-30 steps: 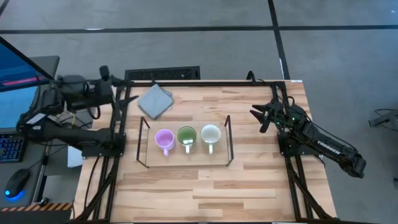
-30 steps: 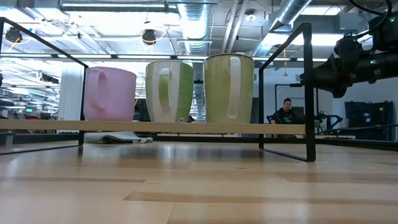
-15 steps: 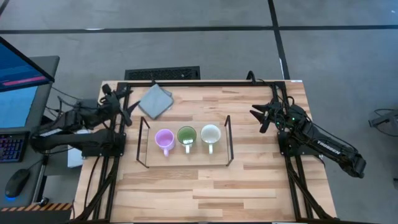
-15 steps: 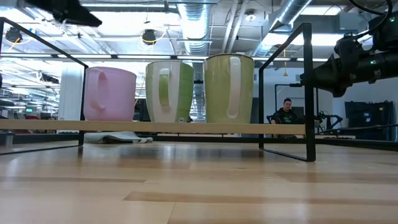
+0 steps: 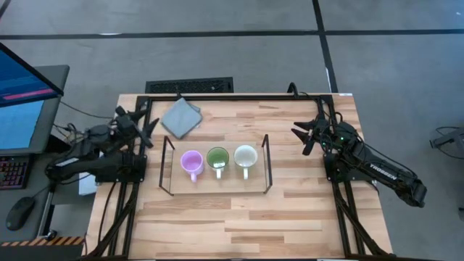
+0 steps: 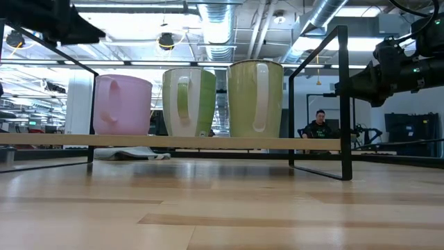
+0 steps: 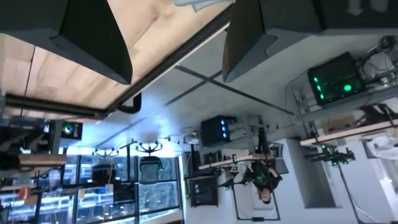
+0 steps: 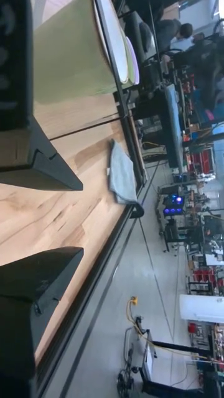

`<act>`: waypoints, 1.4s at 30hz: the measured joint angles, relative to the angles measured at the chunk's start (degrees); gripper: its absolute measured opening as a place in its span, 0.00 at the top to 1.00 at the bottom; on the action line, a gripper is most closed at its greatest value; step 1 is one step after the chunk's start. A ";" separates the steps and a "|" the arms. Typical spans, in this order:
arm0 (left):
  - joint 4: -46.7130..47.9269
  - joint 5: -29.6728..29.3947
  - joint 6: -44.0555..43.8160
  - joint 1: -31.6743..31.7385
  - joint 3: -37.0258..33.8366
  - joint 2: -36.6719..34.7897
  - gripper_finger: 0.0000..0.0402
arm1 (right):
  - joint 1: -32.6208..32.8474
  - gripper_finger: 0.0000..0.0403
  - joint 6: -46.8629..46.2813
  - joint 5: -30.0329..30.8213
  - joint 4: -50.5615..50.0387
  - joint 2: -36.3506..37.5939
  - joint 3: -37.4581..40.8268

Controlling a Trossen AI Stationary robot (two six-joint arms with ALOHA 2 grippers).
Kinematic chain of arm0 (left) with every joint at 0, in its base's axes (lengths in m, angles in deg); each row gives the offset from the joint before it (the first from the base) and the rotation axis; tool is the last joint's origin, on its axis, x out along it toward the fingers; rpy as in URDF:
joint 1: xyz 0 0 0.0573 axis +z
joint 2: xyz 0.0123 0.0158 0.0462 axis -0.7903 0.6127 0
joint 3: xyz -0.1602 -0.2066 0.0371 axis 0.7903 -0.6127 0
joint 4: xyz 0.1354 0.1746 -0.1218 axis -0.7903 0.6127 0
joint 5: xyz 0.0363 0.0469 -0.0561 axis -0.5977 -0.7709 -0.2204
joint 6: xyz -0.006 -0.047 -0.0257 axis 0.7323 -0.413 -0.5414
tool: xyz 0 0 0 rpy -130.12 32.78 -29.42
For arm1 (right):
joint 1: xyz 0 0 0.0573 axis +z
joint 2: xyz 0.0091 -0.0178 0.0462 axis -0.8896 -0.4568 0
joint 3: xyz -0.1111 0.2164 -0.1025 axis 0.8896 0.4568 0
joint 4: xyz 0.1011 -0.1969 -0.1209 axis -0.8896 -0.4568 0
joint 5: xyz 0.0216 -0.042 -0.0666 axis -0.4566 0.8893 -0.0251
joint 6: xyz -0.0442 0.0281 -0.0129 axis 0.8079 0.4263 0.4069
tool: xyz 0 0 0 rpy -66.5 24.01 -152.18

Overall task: Stack small to large cups/mugs on shelf
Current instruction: Return to Home Position

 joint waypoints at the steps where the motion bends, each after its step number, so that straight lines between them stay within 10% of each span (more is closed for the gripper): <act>1: -1.00 -0.16 0.41 0.00 -1.21 -0.30 0.40 | 0.00 0.56 -0.26 0.00 0.00 0.00 0.00; 24: -15.67 -4.68 5.36 0.29 -15.57 -0.88 0.40 | -3.41 0.56 5.75 0.83 5.55 0.00 0.00; 42: -17.56 11.52 2.50 14.84 -18.95 -1.60 0.40 | -12.38 0.56 4.38 -11.07 4.19 -0.01 -0.01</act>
